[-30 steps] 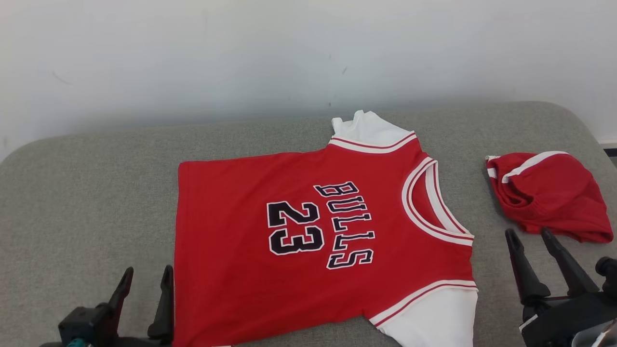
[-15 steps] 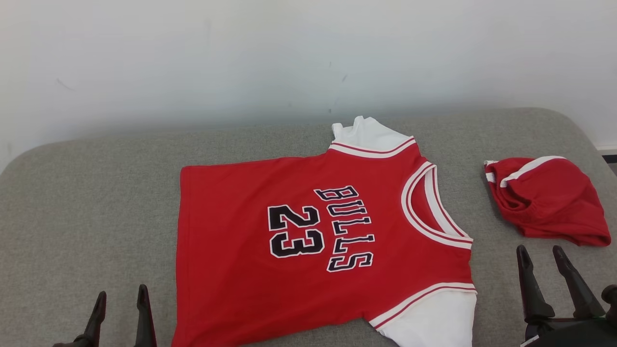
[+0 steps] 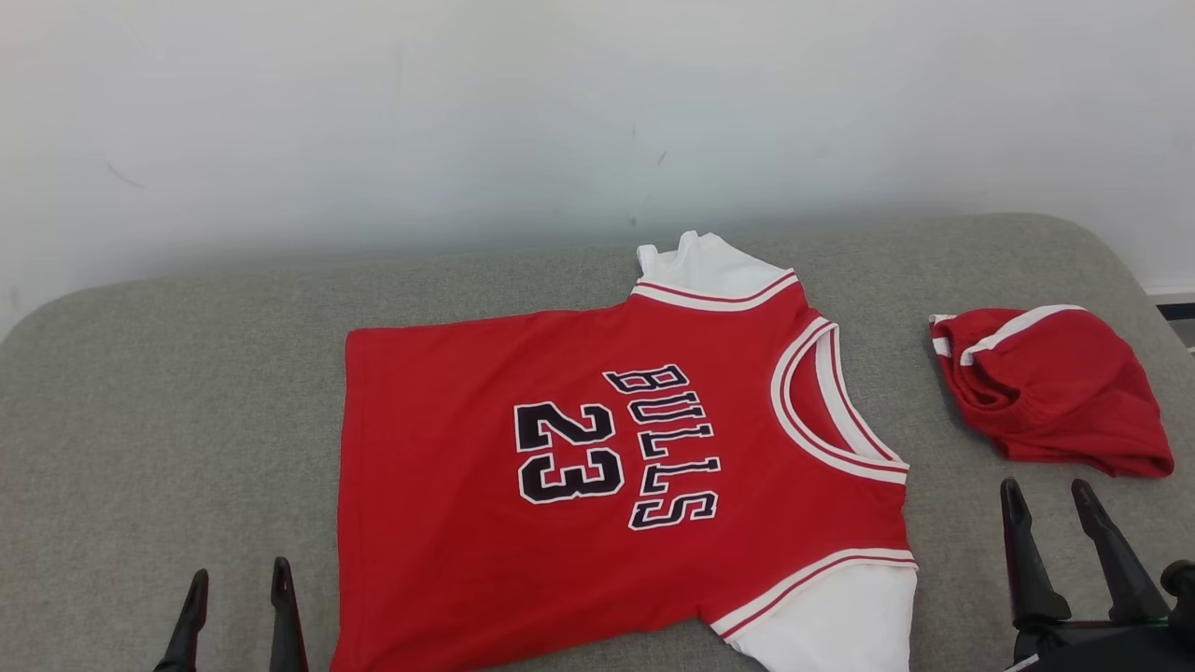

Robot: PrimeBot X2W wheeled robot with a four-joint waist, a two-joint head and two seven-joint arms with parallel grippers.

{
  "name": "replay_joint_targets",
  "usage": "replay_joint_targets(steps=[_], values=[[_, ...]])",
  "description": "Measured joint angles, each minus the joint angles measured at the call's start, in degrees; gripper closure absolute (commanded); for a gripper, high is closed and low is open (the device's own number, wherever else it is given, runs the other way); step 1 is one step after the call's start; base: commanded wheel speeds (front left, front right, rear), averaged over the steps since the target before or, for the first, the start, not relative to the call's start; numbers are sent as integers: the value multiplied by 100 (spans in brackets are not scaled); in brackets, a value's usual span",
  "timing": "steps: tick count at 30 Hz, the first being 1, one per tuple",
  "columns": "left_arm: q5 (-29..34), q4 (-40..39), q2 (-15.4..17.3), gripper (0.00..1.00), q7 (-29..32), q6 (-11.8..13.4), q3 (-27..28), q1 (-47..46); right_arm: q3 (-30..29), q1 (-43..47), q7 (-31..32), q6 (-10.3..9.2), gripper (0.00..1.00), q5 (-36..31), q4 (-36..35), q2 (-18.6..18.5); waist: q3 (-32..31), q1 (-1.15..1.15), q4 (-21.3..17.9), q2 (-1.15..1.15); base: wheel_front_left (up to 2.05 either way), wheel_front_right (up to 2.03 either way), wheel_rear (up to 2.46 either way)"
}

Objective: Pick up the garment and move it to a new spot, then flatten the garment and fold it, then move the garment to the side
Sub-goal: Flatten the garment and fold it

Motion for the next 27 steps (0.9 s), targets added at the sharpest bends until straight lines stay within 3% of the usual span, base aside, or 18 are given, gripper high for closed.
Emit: replay_joint_targets(steps=[27], values=[[125,-120,-110,0,230,0,-59,-3,42,4,-35,-4,0,-190,93,66,33,0,8,0,0,0,0]])
